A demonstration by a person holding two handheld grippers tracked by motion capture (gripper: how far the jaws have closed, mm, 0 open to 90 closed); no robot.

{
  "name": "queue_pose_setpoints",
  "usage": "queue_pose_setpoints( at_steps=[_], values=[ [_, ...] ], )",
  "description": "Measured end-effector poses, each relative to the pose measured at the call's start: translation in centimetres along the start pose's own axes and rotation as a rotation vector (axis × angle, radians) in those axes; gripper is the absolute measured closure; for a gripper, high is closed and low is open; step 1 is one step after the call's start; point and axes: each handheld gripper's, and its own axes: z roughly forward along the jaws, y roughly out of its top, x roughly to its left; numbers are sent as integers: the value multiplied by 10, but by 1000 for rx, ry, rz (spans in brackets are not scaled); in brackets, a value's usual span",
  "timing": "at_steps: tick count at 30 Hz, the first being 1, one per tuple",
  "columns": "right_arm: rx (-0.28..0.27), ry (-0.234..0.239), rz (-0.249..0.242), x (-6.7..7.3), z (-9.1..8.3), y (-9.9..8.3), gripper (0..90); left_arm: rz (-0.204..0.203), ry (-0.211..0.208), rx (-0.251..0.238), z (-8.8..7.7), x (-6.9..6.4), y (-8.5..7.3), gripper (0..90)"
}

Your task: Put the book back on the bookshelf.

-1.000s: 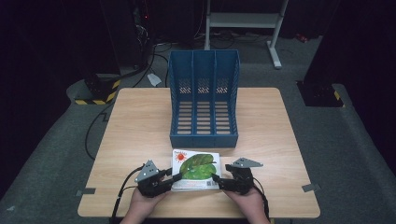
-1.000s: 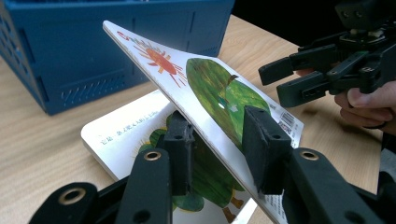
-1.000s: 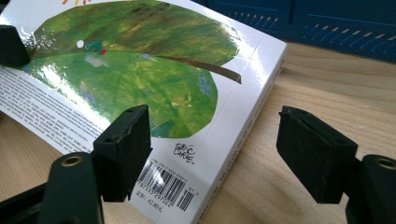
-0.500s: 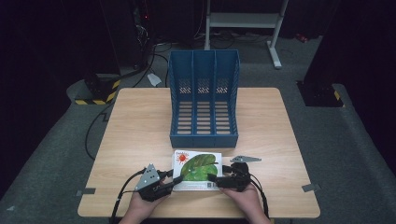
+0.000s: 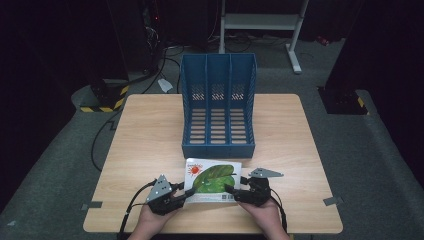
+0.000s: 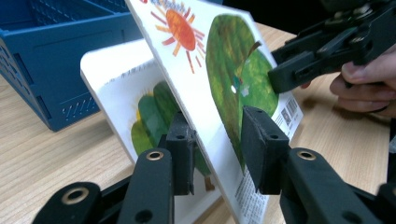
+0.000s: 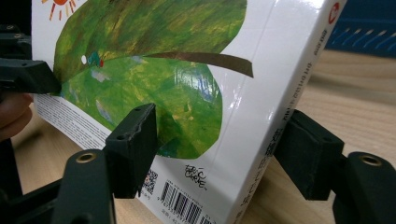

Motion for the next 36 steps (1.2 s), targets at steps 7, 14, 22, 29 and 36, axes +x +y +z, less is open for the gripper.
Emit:
queue_pose_setpoints(
  at_steps=[7,14,22,29,36],
  values=[
    [-69,-46,-25,3,-9,3,388,21,30,49,7,-3,-3,680],
    [-110,-91,-74,7,-14,4,401,39,74,86,13,-5,-5,705],
    [-127,-134,-134,11,-14,4,404,80,122,92,17,-8,-5,697],
    [-144,-157,-184,13,-12,3,405,149,179,107,21,-10,-6,687],
    [-142,-162,-210,15,-11,2,399,142,181,123,22,-7,-8,683]
  ],
)
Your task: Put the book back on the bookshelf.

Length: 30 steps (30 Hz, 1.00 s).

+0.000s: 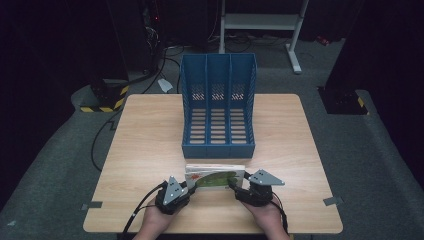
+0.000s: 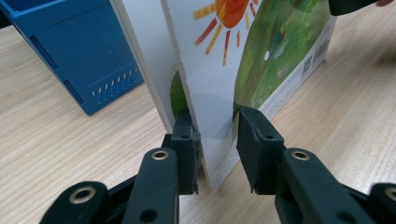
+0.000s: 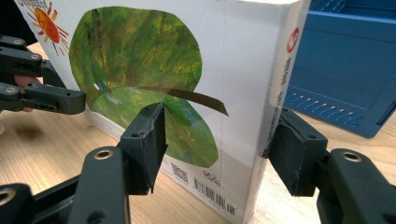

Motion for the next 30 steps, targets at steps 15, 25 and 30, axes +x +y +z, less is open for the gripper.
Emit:
queue_pose_setpoints(
  at_steps=[15,25,30],
  values=[
    [19,30,23,1,-5,-3,368,-24,-13,1,-3,4,-5,639],
    [36,80,48,-3,-7,3,314,-52,16,3,-6,9,-6,509],
    [9,85,18,-4,-8,11,296,-73,36,10,-8,14,-10,476]
  ],
)
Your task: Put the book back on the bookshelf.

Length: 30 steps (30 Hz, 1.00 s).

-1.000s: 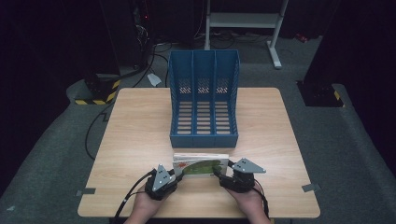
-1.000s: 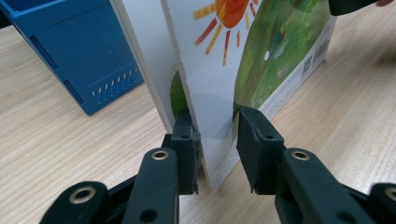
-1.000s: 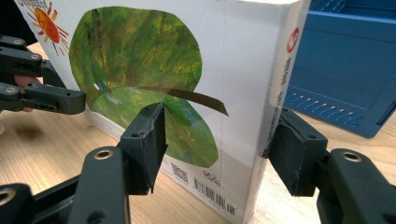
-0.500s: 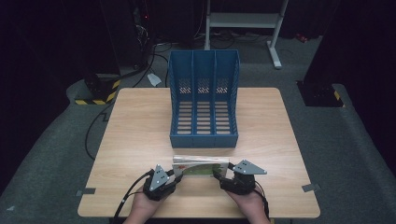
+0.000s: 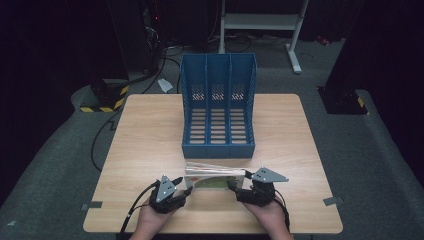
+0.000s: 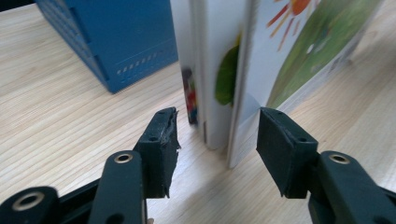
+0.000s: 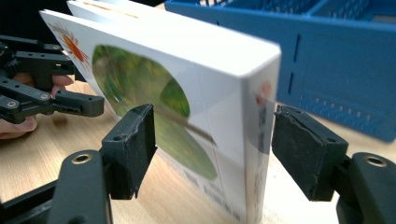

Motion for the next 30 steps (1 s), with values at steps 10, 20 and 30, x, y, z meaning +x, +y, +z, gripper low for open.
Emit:
queue_pose_setpoints(
  at_steps=[10,20,30],
  values=[
    [-57,15,-102,9,3,14,351,-53,31,0,-11,15,-6,455],
    [-59,70,-86,10,-7,10,420,-112,146,20,-17,43,-12,446],
    [-63,110,-81,21,-14,6,571,-170,235,117,-9,63,-20,429]
  ],
)
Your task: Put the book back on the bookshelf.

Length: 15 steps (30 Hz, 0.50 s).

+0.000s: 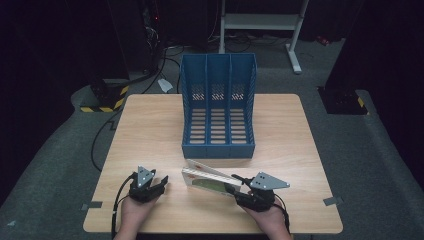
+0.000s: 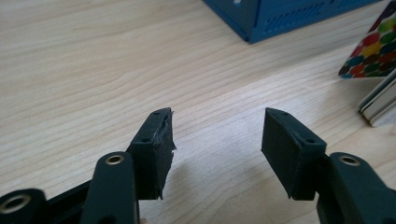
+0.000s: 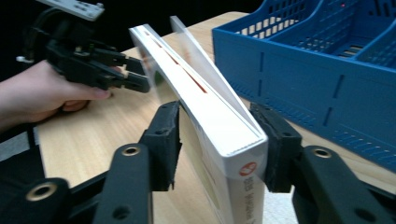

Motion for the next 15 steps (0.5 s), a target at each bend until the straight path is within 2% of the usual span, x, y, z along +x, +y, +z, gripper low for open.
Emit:
queue_pose_setpoints(
  at_steps=[2,3,7,11,15],
  values=[
    [1,9,-3,4,-1,0,606,-12,-7,12,2,1,1,423],
    [0,13,-8,6,-1,0,624,-16,-15,32,3,2,1,410],
    [-2,9,-31,15,0,0,630,-24,-22,74,7,3,2,392],
    [3,-40,-74,22,4,3,524,-26,-26,85,8,3,3,391],
    [32,-78,-95,28,11,6,521,-26,-26,85,8,3,3,392]
  ],
)
